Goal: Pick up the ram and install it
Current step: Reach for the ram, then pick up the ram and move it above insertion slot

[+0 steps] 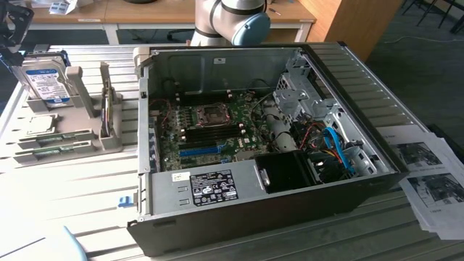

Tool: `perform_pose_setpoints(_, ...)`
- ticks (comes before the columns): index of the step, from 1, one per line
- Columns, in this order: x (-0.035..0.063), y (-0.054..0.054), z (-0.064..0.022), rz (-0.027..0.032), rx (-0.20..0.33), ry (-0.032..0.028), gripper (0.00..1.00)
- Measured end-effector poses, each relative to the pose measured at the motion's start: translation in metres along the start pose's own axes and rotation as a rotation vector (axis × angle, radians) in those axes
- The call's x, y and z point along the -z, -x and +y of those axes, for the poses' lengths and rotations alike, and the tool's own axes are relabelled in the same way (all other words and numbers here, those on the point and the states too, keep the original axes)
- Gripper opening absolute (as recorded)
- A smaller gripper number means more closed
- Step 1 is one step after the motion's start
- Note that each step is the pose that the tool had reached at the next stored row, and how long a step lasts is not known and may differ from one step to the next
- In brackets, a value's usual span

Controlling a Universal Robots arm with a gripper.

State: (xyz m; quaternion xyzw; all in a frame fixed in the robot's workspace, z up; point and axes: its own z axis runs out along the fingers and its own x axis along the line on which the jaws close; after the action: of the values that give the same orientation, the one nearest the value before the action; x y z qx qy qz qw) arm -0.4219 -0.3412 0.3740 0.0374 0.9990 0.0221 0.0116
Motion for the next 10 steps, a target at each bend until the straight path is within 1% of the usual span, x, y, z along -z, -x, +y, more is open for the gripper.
perform_pose_setpoints(10, 0.0001, 0.0000, 0.0001, 0.0002, 0.000, -0.0001, 0.09)
